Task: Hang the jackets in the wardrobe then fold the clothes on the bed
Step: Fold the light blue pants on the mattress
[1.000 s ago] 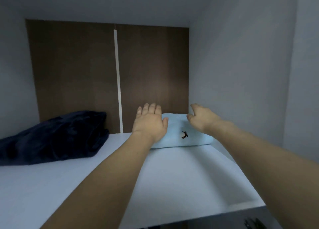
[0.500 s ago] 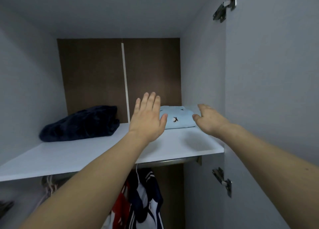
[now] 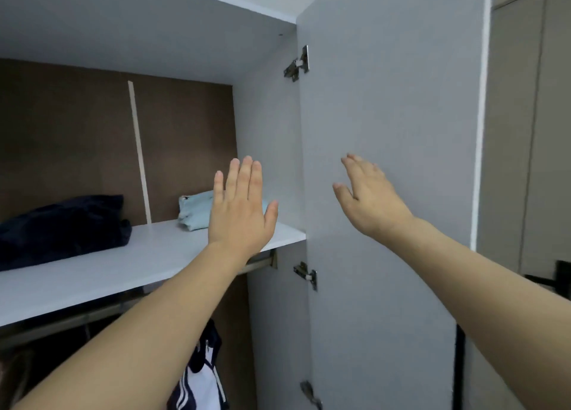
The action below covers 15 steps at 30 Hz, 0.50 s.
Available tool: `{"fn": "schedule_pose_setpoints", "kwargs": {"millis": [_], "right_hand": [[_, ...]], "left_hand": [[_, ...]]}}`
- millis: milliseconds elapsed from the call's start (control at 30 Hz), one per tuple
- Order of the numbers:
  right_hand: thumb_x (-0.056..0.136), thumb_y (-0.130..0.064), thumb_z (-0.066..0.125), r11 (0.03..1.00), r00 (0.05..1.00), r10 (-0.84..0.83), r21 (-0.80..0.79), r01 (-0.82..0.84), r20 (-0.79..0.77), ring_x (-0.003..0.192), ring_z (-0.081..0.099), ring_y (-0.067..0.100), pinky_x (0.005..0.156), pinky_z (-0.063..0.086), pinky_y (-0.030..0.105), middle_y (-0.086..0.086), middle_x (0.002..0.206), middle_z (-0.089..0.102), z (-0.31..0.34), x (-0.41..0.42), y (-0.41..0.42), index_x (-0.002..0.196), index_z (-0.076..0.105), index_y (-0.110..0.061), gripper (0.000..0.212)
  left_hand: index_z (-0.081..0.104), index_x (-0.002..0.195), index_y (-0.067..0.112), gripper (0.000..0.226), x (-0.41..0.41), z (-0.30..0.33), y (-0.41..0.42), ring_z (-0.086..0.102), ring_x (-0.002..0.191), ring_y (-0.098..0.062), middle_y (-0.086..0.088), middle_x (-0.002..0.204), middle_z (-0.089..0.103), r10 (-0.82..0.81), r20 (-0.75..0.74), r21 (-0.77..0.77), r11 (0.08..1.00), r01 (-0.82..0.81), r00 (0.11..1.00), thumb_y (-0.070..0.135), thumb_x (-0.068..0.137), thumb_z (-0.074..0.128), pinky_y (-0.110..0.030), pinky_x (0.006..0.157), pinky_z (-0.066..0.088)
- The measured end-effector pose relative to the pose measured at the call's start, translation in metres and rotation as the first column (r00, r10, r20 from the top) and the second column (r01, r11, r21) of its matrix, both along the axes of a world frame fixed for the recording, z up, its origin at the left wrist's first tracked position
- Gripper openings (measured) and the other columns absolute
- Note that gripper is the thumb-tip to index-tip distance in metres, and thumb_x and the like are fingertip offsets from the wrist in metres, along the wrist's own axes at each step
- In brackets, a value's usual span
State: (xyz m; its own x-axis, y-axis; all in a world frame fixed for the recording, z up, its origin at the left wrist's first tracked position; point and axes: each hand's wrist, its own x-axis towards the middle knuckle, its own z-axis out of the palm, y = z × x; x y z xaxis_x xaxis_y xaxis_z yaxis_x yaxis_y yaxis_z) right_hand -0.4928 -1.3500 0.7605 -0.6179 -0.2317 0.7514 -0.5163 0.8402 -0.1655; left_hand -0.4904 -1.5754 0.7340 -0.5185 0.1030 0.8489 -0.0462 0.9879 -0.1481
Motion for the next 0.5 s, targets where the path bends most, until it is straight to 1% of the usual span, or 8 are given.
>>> {"fn": "schedule_pose_setpoints", "kwargs": {"millis": [67, 133, 233, 367, 500], "right_hand": [[0.103, -0.029, 0.034, 0.997, 0.993, -0.067, 0.025, 0.070, -0.096, 0.148, 0.011, 0.021, 0.119, -0.004, 0.029, 0.012, 0.160, 0.019, 0.008, 0.035, 0.026, 0.151, 0.023, -0.004, 0.055], [0.104, -0.028, 0.034, 0.990, 0.975, -0.124, 0.046, 0.134, -0.186, 0.149, 0.011, 0.022, 0.119, -0.005, 0.029, 0.011, 0.160, 0.018, 0.015, 0.070, 0.056, 0.151, 0.024, -0.003, 0.055], [0.103, -0.026, 0.036, 0.973, 0.938, -0.219, 0.008, 0.229, -0.268, 0.149, 0.010, 0.022, 0.120, -0.004, 0.030, 0.011, 0.160, 0.017, 0.023, 0.114, 0.108, 0.151, 0.023, -0.003, 0.054], [0.104, -0.028, 0.034, 0.934, 0.901, -0.348, -0.006, 0.358, -0.259, 0.149, 0.008, 0.020, 0.120, -0.004, 0.030, 0.009, 0.161, 0.014, 0.019, 0.165, 0.186, 0.152, 0.021, -0.005, 0.055], [0.103, -0.029, 0.034, 0.868, 0.841, -0.492, -0.052, 0.494, -0.225, 0.149, 0.008, 0.019, 0.119, -0.004, 0.029, 0.009, 0.161, 0.014, 0.009, 0.217, 0.278, 0.152, 0.020, -0.006, 0.056]], "left_hand": [[0.011, 0.155, 0.005, 0.074, 0.016, 0.003, 0.022, 0.001, 0.151, -0.029, -0.013, 0.163, 0.008, -0.077, -0.023, 0.021, 0.997, 0.077, 0.997, 0.045, 0.098, 0.035, -0.048, 0.121, 0.000], [0.011, 0.155, 0.005, 0.074, 0.033, 0.007, 0.053, 0.001, 0.151, -0.029, -0.013, 0.163, 0.008, -0.174, -0.044, -0.013, 0.985, 0.174, 0.984, 0.045, 0.098, 0.037, -0.049, 0.121, 0.000], [0.013, 0.155, 0.005, 0.074, 0.056, 0.020, 0.111, 0.003, 0.151, -0.029, -0.014, 0.163, 0.009, -0.325, -0.068, -0.036, 0.946, 0.324, 0.943, 0.044, 0.097, 0.038, -0.049, 0.122, 0.000], [0.008, 0.155, 0.006, 0.074, 0.085, 0.025, 0.200, -0.002, 0.151, -0.027, -0.012, 0.164, 0.003, -0.471, -0.065, -0.055, 0.882, 0.468, 0.880, 0.045, 0.098, 0.035, -0.047, 0.121, -0.004], [0.005, 0.156, 0.008, 0.074, 0.115, 0.025, 0.302, -0.006, 0.151, -0.025, -0.010, 0.164, 0.000, -0.612, -0.069, -0.066, 0.791, 0.608, 0.788, 0.045, 0.098, 0.033, -0.043, 0.121, -0.011]]}}
